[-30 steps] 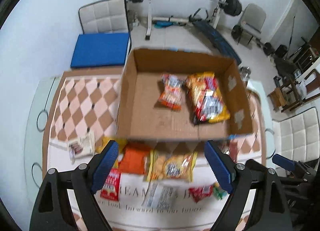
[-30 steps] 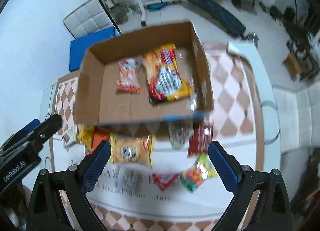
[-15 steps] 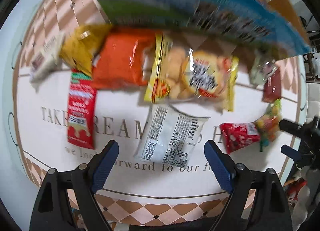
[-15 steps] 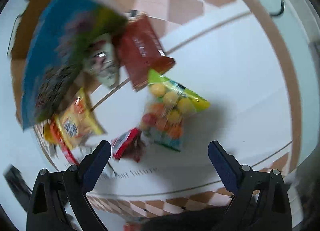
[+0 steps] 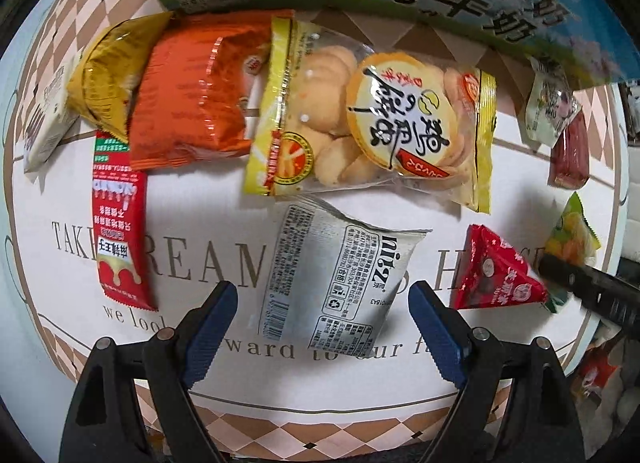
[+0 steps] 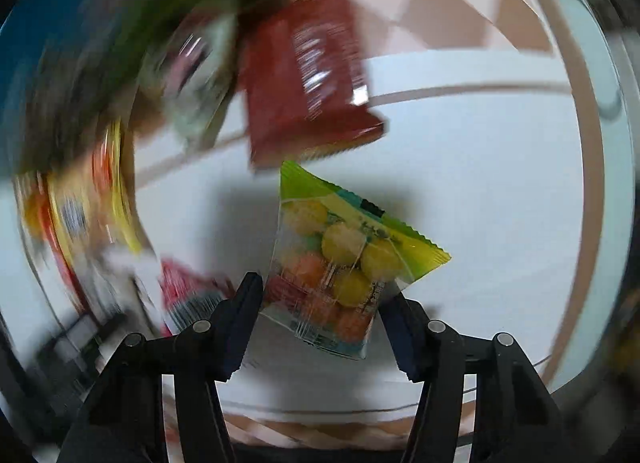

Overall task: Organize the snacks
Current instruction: 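Grasp the white Hi-Z bag with the left tool while the right tool grasps the candy bag, then lower both bags into the box beside the panda bag and release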

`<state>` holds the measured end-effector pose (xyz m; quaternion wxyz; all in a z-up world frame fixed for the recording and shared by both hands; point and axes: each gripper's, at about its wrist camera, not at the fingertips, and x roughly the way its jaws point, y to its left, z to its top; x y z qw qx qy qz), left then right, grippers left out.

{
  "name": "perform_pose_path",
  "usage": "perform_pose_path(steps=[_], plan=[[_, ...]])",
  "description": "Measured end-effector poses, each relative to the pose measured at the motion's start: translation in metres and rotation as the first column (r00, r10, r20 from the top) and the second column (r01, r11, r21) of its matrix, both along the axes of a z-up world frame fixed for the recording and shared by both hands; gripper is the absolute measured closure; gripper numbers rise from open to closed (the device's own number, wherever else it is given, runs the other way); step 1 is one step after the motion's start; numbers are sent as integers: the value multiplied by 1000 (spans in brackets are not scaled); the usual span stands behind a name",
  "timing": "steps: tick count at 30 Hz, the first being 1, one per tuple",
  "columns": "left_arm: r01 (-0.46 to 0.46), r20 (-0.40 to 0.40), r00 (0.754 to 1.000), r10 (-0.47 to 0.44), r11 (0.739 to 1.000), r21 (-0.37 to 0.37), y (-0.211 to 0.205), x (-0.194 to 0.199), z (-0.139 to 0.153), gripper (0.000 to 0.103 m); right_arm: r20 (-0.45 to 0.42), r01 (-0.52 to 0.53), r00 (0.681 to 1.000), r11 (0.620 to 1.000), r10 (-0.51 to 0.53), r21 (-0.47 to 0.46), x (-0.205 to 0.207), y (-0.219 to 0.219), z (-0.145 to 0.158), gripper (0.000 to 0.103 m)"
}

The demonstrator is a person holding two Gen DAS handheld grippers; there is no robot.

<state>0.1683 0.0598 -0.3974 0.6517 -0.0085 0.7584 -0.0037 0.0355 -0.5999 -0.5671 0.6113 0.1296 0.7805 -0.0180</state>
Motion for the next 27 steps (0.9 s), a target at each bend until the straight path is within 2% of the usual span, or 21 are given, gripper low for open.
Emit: perform_pose_path(steps=[2, 4, 5, 6, 7, 8, 13, 16, 18, 21, 24, 27], plan=[[25, -9, 1000, -24, 1000, 11, -7, -2, -5, 15, -11, -113, 994, 993, 113, -35, -4, 11, 1, 42], [40, -11, 999, -40, 999, 17, -12, -2, -10, 16, -22, -146, 989, 988, 145, -42, -7, 15, 1, 41], [43, -6, 999, -43, 999, 18, -14, -4, -11, 24, -28, -140, 990, 990, 139, -36, -7, 16, 0, 38], [43, -4, 999, -43, 999, 20, -16, -6, -13, 30, -28, -130, 991, 991, 129, -27, -8, 16, 0, 35], [40, -1, 999, -40, 999, 26, -18, -7, -14, 31, -26, -111, 994, 994, 110, -13, -8, 14, 0, 27], [30, 7, 1000, -30, 999, 18, -20, -7, -13, 32, -20, -87, 996, 996, 87, -1, -10, 10, 0, 26], [-76, -17, 997, 75, 997, -33, -11, -19, -7, 37, -11, 33, 999, 999, -33, 23, -14, -7, 3, 26], [-83, -16, 996, 83, 996, -30, -16, -27, -11, 34, -15, 118, 993, 992, -118, 32, -15, -16, 0, 26], [-55, -23, 998, 55, 998, -3, -22, -29, -16, 31, -18, 146, 989, 989, -146, 28, -15, -22, -4, 26], [-32, -16, 999, 33, 999, 16, -30, -31, -20, 31, -28, 159, 987, 987, -159, 30, -16, -21, -12, 30], [-31, 3, 1000, 31, 999, 16, -36, -37, -17, 33, 6, 121, 993, 992, -121, -26, -17, -19, -10, 47], [-20, 24, 999, 20, 1000, 3, -38, -36, -3, 43, 29, 104, 994, 994, -103, -30, -21, -17, -7, 49]])
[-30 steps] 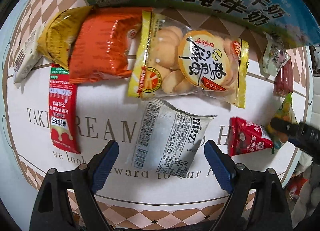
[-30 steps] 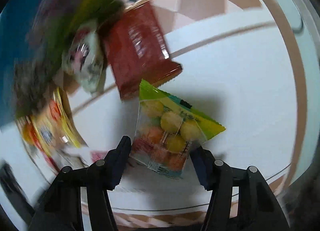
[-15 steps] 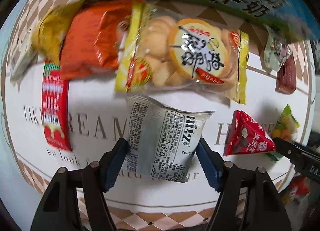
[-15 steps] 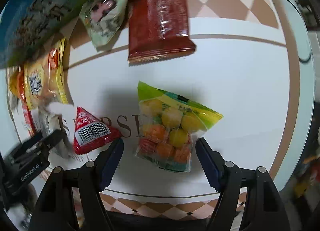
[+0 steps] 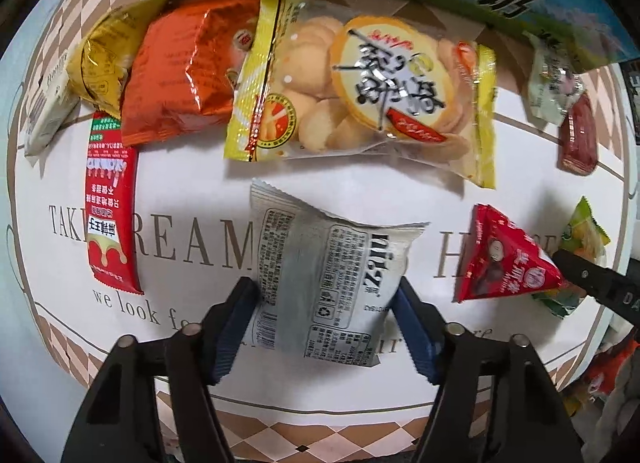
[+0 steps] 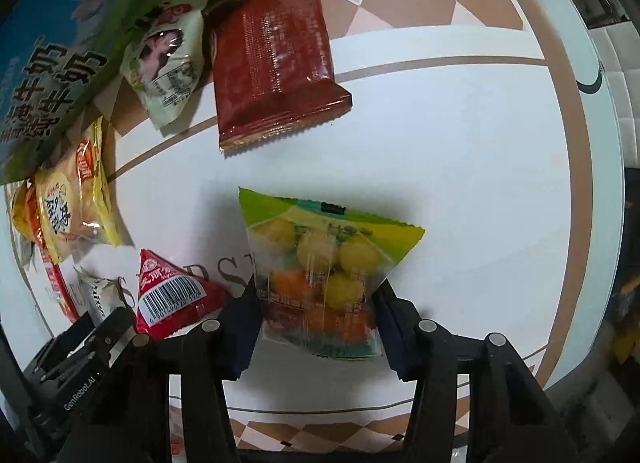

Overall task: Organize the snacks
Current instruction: 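Lower both bags into the box beside the panda bag and release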

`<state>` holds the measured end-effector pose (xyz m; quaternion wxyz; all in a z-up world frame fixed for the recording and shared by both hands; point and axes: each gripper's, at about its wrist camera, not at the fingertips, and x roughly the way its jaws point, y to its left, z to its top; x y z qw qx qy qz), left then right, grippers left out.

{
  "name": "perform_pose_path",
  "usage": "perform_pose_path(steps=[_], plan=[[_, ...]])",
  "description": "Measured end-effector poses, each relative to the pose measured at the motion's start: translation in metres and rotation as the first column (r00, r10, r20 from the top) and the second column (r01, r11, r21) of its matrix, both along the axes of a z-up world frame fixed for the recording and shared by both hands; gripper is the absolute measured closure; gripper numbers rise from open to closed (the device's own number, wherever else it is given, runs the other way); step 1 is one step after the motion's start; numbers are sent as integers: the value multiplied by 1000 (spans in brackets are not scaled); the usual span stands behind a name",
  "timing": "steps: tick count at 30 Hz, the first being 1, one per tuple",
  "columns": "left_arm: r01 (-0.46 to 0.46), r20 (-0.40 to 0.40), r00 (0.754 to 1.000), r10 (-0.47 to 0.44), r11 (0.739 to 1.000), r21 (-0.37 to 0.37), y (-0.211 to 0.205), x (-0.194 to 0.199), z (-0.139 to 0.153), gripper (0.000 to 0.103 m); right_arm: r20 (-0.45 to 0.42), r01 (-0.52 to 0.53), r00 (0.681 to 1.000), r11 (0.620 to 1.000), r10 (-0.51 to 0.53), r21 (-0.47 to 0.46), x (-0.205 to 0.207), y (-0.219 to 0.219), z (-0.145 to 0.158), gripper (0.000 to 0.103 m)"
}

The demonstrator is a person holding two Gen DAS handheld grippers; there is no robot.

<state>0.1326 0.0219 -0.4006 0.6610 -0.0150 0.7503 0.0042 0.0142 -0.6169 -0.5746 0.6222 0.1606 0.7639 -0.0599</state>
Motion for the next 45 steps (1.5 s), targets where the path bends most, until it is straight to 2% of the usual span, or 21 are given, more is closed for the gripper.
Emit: perform_pose_path(steps=[1, 4, 8, 11, 16, 19, 21, 22, 24, 27, 28, 34, 38, 45], plan=[[0, 9, 1000, 0, 1000, -13, -3, -2, 6, 52, 2, -2, 1000, 1000, 2, -2, -3, 0, 1, 49], [-8, 28, 1000, 9, 999, -47, -7, -2, 23, 53, 19, 2, 1000, 1000, -2, 21, -11, -4, 10, 50], [-25, 56, 998, 29, 997, -73, -11, -2, 41, 54, 73, -3, 997, 998, -2, 61, -7, -7, 44, 50], [-54, 67, 996, 63, 990, -130, -3, 0, 66, 54, 131, -21, 991, 996, 10, 86, -1, -1, 74, 50], [-55, 149, 985, 91, 971, -234, 2, 10, 134, 54, 223, -62, 974, 989, 30, 138, 17, 15, 123, 50], [-36, 222, 970, 97, 964, -264, 10, 44, 179, 54, 275, -97, 960, 980, 46, 176, 38, 24, 155, 50], [-31, 257, 961, 106, 960, -277, 21, 63, 197, 54, 309, -123, 950, 971, 55, 206, 55, 30, 176, 50], [-26, 276, 956, 104, 962, -271, 29, 79, 204, 54, 319, -134, 946, 968, 61, 212, 62, 12, 189, 50], [-28, 296, 949, 109, 964, -263, 41, 109, 211, 54, 345, -162, 935, 964, 82, 212, 86, 22, 199, 50], [-32, 286, 953, 102, 970, -241, 52, 153, 210, 54, 370, -196, 922, 959, 109, 204, 120, 36, 203, 50], [-39, 277, 955, 106, 971, -236, 56, 164, 202, 54, 373, -205, 920, 957, 118, 204, 130, 41, 202, 50], [-74, 155, 982, 104, 979, -188, 70, 223, 152, 54, 321, -235, 933, 949, 161, 209, 186, 74, 158, 50], [-84, 79, 992, 100, 979, -187, 73, 240, 121, 54, 280, -248, 941, 950, 190, 188, 206, 88, 124, 50], [-86, -26, 996, 82, 977, -194, 73, 252, 81, 52, 228, -276, 945, 947, 236, 163, 223, 102, 88, 50]])
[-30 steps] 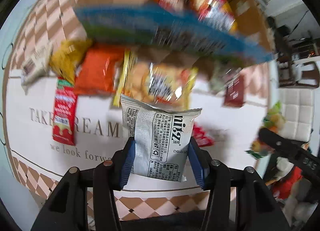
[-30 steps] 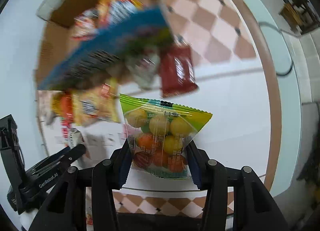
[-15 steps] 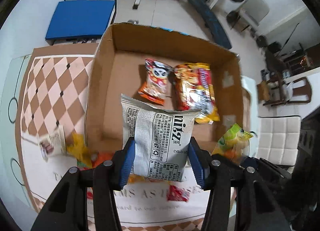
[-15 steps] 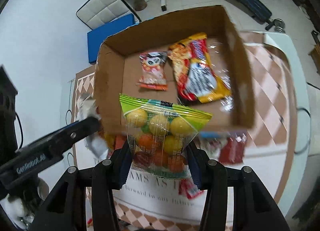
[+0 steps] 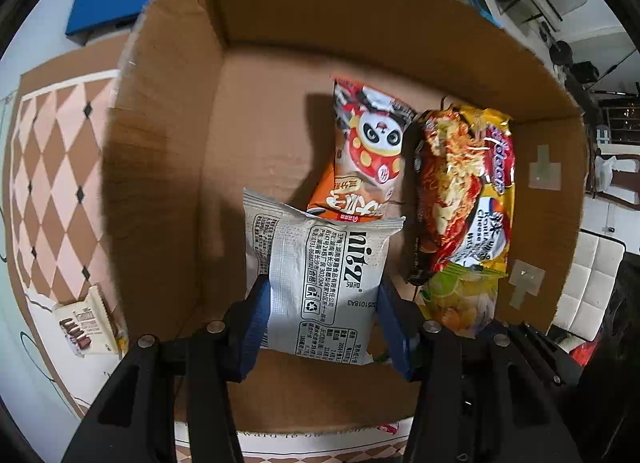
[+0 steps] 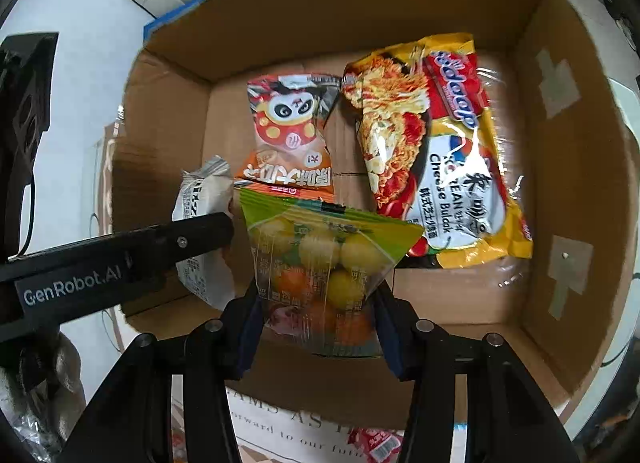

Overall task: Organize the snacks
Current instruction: 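Lower both bags into the box beside the panda bag and release, then grasp the red stick packet with the left tool while the right tool grasps the cracker bag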

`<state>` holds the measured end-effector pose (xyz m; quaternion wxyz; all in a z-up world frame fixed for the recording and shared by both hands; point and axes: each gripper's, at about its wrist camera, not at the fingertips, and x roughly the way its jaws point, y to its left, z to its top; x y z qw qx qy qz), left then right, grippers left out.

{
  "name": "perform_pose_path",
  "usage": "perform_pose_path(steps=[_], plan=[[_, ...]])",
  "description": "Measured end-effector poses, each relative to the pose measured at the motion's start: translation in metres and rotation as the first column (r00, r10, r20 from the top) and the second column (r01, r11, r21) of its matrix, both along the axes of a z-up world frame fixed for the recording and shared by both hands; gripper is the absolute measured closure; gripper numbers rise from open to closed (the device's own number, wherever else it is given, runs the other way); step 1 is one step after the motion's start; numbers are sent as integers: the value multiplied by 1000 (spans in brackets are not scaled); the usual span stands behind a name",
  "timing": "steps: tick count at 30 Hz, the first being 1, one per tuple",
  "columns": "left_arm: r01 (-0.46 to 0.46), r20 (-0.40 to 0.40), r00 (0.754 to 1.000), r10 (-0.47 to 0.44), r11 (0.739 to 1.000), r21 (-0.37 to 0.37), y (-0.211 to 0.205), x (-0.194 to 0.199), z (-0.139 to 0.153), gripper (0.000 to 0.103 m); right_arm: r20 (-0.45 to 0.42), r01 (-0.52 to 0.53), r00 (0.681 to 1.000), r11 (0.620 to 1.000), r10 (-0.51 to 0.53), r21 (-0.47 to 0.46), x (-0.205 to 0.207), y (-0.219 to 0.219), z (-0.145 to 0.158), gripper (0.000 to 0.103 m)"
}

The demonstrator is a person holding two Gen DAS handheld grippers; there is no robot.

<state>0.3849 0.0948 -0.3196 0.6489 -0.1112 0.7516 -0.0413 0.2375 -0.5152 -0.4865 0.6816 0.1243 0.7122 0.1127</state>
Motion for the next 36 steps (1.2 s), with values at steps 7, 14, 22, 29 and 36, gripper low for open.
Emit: perform_pose_path(steps=[7, 14, 22, 29, 36], plan=[[51, -47, 998, -50, 998, 29, -3, -5, -15, 51, -100, -26, 995, 999, 24, -20, 10, 10, -30, 32], [35, -16, 999, -34, 998, 44, 2, -8, -5, 22, -80, -9, 997, 999, 5, -44, 12, 9, -18, 9], [38, 64, 997, -39, 999, 24, -3, -20, 30, 21, -6, 21, 1000, 995, -22, -97, 5, -11, 15, 9], [43, 170, 984, -52, 997, 59, -4, -48, 69, 21, 77, 69, 995, 988, -59, -135, -22, -33, 42, 8], [23, 322, 945, -57, 994, 108, -9, -79, 105, 21, 172, 132, 980, 978, -104, -161, -53, -46, 67, 8]])
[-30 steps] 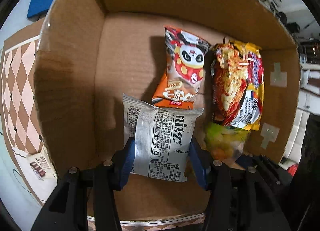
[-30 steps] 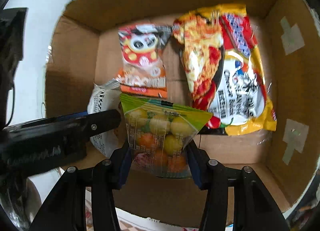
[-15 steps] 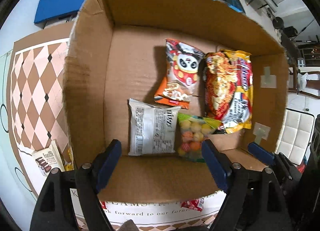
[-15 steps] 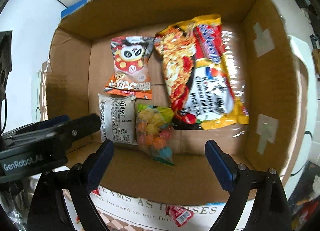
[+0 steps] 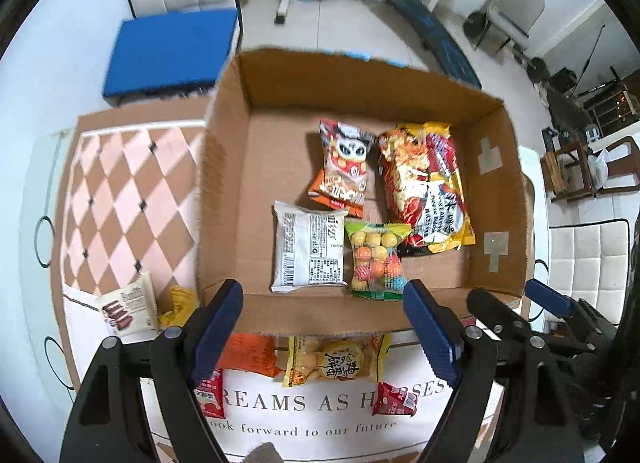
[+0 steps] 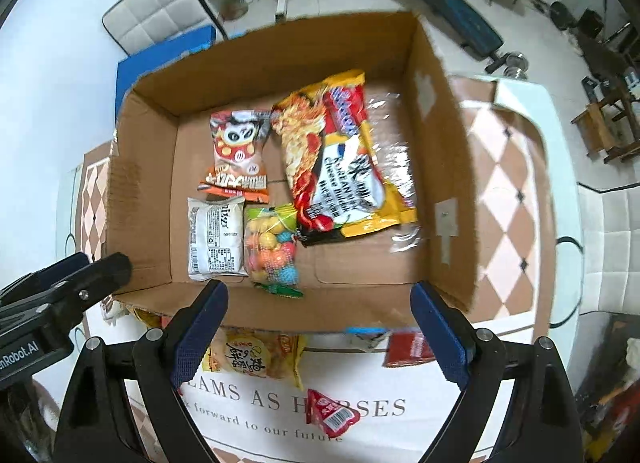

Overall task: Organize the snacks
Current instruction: 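Grasp the red stick packet with the left tool while the right tool grasps the cracker bag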

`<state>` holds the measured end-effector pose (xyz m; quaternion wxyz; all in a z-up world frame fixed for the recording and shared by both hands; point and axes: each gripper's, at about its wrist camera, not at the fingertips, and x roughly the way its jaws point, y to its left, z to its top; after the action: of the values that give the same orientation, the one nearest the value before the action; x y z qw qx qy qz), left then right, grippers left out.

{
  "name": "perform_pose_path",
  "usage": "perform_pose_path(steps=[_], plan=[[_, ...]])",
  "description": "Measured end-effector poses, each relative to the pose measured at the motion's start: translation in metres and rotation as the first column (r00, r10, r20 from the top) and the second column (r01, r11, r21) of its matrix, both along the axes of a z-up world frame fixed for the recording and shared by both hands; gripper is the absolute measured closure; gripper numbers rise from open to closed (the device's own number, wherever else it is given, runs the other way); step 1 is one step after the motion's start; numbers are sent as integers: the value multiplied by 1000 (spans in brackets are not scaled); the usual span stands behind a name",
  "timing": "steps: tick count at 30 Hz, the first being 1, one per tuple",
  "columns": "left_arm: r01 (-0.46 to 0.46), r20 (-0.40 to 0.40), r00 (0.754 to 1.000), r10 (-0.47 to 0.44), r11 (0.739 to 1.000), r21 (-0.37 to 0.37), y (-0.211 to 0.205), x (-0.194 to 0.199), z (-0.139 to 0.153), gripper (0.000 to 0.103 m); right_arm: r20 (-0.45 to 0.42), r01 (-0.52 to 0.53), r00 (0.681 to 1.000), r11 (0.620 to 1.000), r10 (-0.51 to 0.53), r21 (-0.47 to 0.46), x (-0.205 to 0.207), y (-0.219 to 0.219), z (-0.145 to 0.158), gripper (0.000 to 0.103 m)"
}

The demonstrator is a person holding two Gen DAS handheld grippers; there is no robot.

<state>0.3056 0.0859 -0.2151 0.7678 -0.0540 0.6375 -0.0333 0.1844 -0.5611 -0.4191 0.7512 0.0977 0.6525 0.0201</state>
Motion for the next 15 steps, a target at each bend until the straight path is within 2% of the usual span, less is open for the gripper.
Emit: perform_pose_path(steps=[3, 7, 13, 15], plan=[[-3, 69, 998, 2, 1000, 14, -1, -15, 17, 21, 45, 13, 999, 1000, -13, 0, -12, -5, 21, 8], [-11, 119, 993, 10, 1000, 2, 0, -28, 32, 21, 81, 19, 997, 1000, -21, 21, -28, -5, 41, 8], [-32, 159, 987, 31, 999, 5, 14, -43, 46, 21, 100, 18, 995, 998, -24, 58, -44, 2, 54, 8], [-52, 183, 982, 44, 998, 37, 21, -51, 47, 21, 99, -9, 995, 997, 2, 74, -49, 7, 53, 8]])
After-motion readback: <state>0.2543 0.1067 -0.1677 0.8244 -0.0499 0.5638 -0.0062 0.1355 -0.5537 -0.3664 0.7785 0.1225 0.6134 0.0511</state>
